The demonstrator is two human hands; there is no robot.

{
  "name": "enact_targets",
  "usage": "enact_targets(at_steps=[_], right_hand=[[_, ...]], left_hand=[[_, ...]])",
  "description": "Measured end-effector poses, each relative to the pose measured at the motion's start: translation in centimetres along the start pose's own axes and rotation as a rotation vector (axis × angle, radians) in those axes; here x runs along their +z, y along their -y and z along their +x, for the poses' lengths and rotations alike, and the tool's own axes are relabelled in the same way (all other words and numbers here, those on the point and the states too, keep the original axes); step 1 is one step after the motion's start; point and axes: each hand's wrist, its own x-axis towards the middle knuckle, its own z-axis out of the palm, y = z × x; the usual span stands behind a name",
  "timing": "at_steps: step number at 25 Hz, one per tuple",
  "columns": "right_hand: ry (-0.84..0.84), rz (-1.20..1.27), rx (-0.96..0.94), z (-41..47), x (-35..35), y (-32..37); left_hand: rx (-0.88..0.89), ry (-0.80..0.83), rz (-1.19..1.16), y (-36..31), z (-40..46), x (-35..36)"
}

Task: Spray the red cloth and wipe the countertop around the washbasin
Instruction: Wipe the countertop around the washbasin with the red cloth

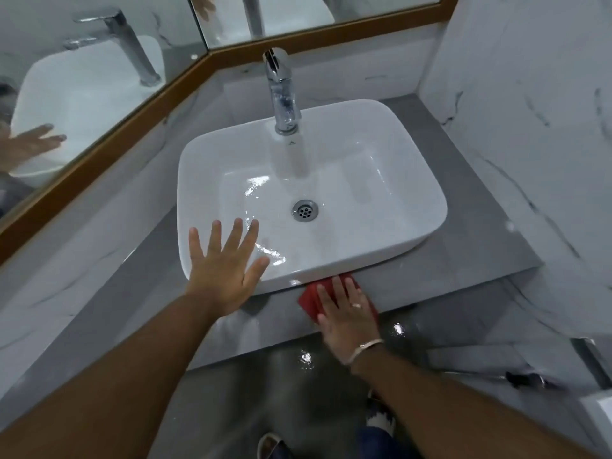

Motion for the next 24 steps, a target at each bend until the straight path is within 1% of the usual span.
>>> enact_targets(at_steps=[1,2,3,4,5,6,7,8,9,10,11,13,15,16,17,19,20,22,24], right_hand=[[0.019,-0.071,-0.085,-0.4,-0.3,-3.4],[0.033,-0.142,-0.072,-0.5,-0.9,-7.2],[0.016,-0.187,0.028,-0.3,-1.8,-11.4],[-0.027,-0.183,0.171,-0.1,-2.8,-15.4],[-0.069,-0.143,0.325,0.2,-3.8,-18.6],[-0.09,-0.086,0.471,0.5,-5.1,-20.3],[-0.085,-0.043,0.582,1.0,-5.1,-19.8],[-0.13,-0.012,0.659,1.4,-5.0,-18.4],[-0.196,-0.028,0.696,1.5,-4.6,-15.4],[-0.242,-0.051,0.678,1.4,-3.6,-11.6],[-0.261,-0.064,0.604,1.2,-2.2,-7.5],[-0.229,-0.039,0.357,0.7,1.2,1.7],[-0.093,-0.026,0.06,0.1,3.1,10.5],[-0.025,-0.038,-0.066,0.2,3.5,13.2],[0.024,-0.06,-0.166,0.4,3.7,14.1],[0.01,-0.115,-0.281,0.7,3.2,11.6],[-0.002,-0.112,-0.283,0.5,2.7,8.5],[-0.051,-0.101,-0.194,0.0,0.5,-0.5],[-0.076,-0.171,-0.01,0.0,-2.7,-11.4]], left_hand=[[0.062,-0.005,0.045,1.1,0.0,-0.1],[0.118,-0.003,0.068,2.1,0.1,-0.4],[0.17,0.001,0.07,2.7,0.2,-0.5],[0.205,0.011,0.063,3.1,0.3,-0.6],[0.223,0.003,0.044,3.3,0.4,-0.3],[0.228,-0.003,0.023,3.3,0.7,-0.4],[0.228,0.009,0.002,4.0,0.4,-0.1],[0.221,0.009,-0.008,4.1,0.3,-0.1],[0.214,-0.003,-0.013,4.2,0.3,-0.1],[0.204,-0.001,-0.024,4.0,0.4,-0.1],[0.202,0.009,-0.028,3.6,0.6,-0.2],[0.209,0.024,-0.029,2.9,0.8,-0.2],[0.208,0.021,-0.042,3.0,0.8,0.0],[0.21,0.023,-0.046,3.2,0.8,0.0],[0.213,0.026,-0.045,3.3,0.8,0.0],[0.214,0.027,-0.041,3.4,0.9,0.1],[0.211,0.031,-0.04,3.4,0.9,0.1],[0.2,0.051,-0.035,3.3,1.1,0.1],[0.191,0.069,-0.022,3.3,1.2,0.1]])
